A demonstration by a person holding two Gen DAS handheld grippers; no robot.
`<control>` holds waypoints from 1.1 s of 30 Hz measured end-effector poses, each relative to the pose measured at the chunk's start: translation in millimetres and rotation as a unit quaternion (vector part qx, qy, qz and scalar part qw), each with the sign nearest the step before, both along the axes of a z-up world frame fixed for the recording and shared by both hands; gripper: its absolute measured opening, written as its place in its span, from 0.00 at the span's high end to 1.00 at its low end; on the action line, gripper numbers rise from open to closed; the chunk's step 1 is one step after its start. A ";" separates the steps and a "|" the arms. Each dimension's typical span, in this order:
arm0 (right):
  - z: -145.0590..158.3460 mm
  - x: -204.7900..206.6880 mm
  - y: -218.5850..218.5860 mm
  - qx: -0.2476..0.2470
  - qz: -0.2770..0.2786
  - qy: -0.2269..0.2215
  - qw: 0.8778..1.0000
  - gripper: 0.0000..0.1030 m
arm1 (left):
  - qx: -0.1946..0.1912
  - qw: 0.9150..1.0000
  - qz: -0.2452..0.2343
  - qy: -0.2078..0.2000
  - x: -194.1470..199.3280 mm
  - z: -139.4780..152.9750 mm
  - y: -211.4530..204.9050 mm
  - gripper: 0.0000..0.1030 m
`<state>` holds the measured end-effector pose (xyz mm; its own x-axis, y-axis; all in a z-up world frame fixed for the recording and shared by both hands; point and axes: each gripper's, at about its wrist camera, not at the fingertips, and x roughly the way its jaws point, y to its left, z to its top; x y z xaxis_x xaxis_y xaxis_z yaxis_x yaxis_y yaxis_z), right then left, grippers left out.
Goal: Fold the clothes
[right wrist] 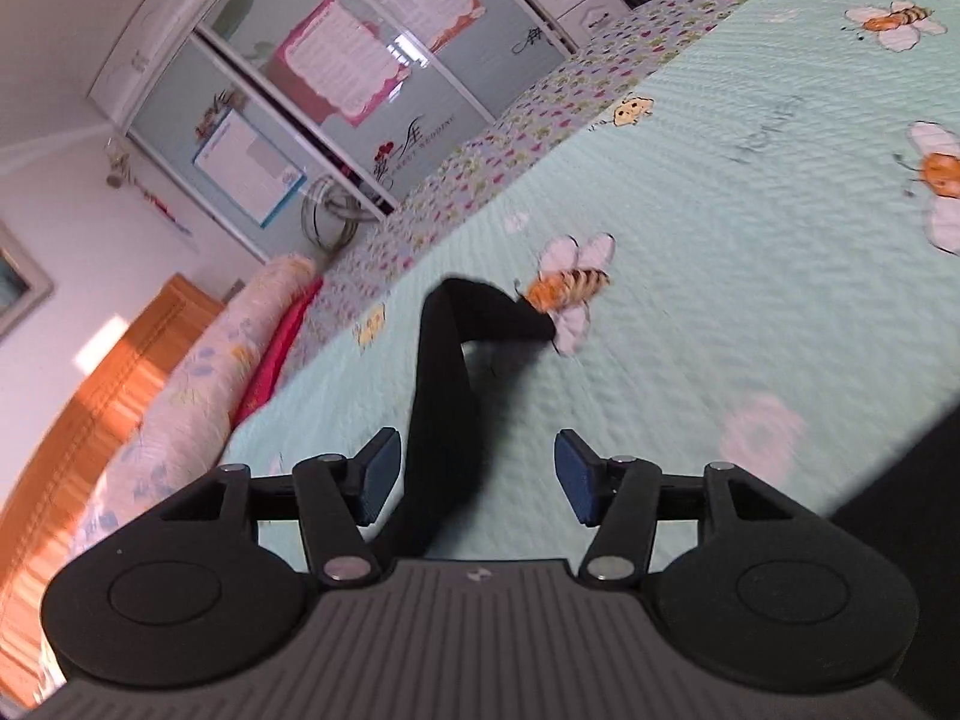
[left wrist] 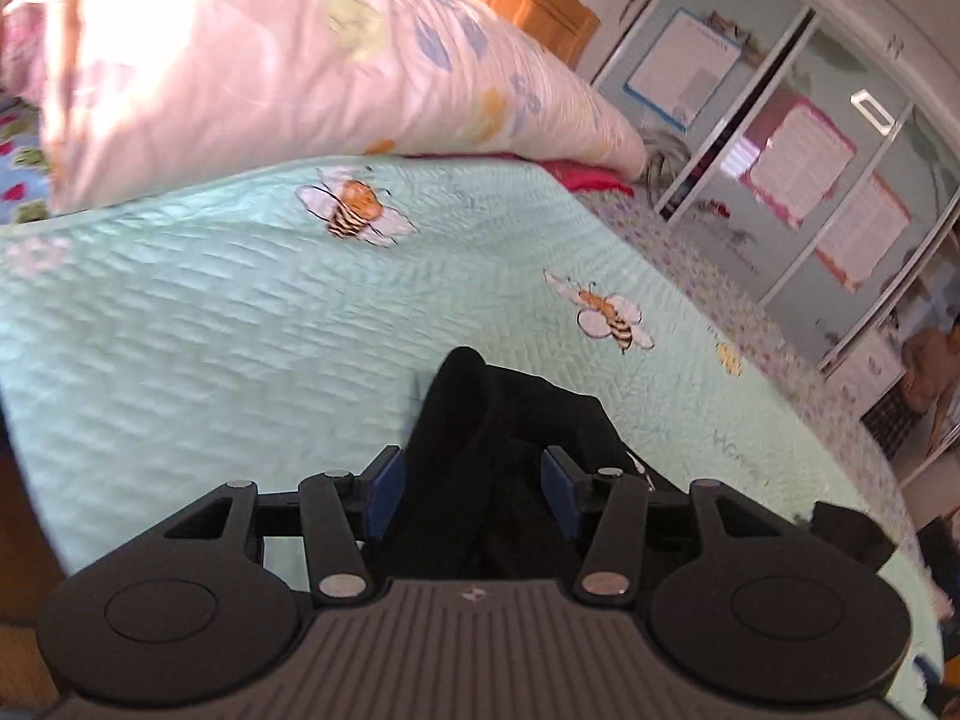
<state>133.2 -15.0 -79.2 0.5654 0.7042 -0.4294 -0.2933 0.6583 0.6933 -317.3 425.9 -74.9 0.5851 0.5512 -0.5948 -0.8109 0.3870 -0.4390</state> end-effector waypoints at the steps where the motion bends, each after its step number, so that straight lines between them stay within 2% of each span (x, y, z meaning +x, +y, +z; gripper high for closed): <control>1: -0.3 16.6 11.1 0.008 -0.002 0.005 1.000 0.39 | -0.004 1.000 -0.003 0.012 12.7 -5.9 8.3 0.49; 4: -8.8 67.5 46.8 0.020 -0.026 0.029 0.999 0.33 | -0.019 0.998 -0.006 0.052 45.8 -26.7 32.6 0.49; 6: -23.6 101.0 72.3 0.033 -0.030 0.068 0.997 0.32 | -0.025 0.997 -0.011 0.071 62.6 -39.3 44.0 0.49; 9: -47.9 140.3 110.4 0.051 -0.035 0.126 0.990 0.32 | -0.032 0.996 -0.023 0.081 78.3 -52.1 53.8 0.48; 12: -63.9 161.3 141.5 0.063 -0.026 0.139 0.988 0.33 | -0.041 0.995 -0.024 0.082 88.7 -59.9 61.5 0.47; 14: -67.1 168.4 148.4 0.052 -0.030 0.140 0.988 0.85 | -0.037 0.996 -0.031 0.077 93.8 -61.3 62.5 0.50; 15: -64.7 169.6 148.2 0.040 -0.036 0.131 0.990 1.00 | -0.035 0.996 -0.035 0.074 96.4 -62.0 63.0 0.74; 16: -54.6 166.1 142.6 0.025 -0.046 0.100 0.994 1.00 | -0.031 0.996 -0.042 0.072 99.0 -60.8 61.5 0.89; 17: -38.0 160.0 134.4 0.002 -0.052 0.050 0.997 1.00 | -0.028 0.996 -0.046 0.075 101.4 -59.6 60.5 0.95; 19: -1.1 143.9 114.1 -0.038 -0.070 -0.043 0.996 1.00 | -0.015 0.996 -0.055 0.062 102.4 -51.5 53.0 0.95; 21: 36.0 129.1 85.6 -0.044 -0.094 -0.088 0.991 1.00 | 0.001 0.997 -0.068 0.042 102.7 -41.0 42.9 0.95; 24: 80.5 105.3 45.2 -0.090 -0.149 -0.083 0.981 1.00 | 0.039 0.996 -0.081 0.024 105.8 -21.9 21.2 0.96; 27: 103.6 72.5 3.1 -0.106 -0.189 -0.065 0.974 1.00 | 0.044 0.994 -0.099 0.017 113.6 -15.0 9.6 0.96; 30: 100.1 47.1 -28.6 -0.116 -0.209 -0.044 0.970 0.95 | 0.035 0.993 -0.105 0.026 120.5 -17.0 6.0 0.96; 33: 70.3 53.3 -39.9 -0.147 -0.225 0.002 0.963 0.95 | 0.028 0.993 -0.109 0.037 125.7 -20.9 7.7 0.95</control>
<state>186.4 -54.9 -8.9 0.7827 0.2356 -0.5761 0.0705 0.8860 0.4582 -191.6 433.5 -95.8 0.6502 0.4489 -0.6130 -0.7340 0.5794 -0.3543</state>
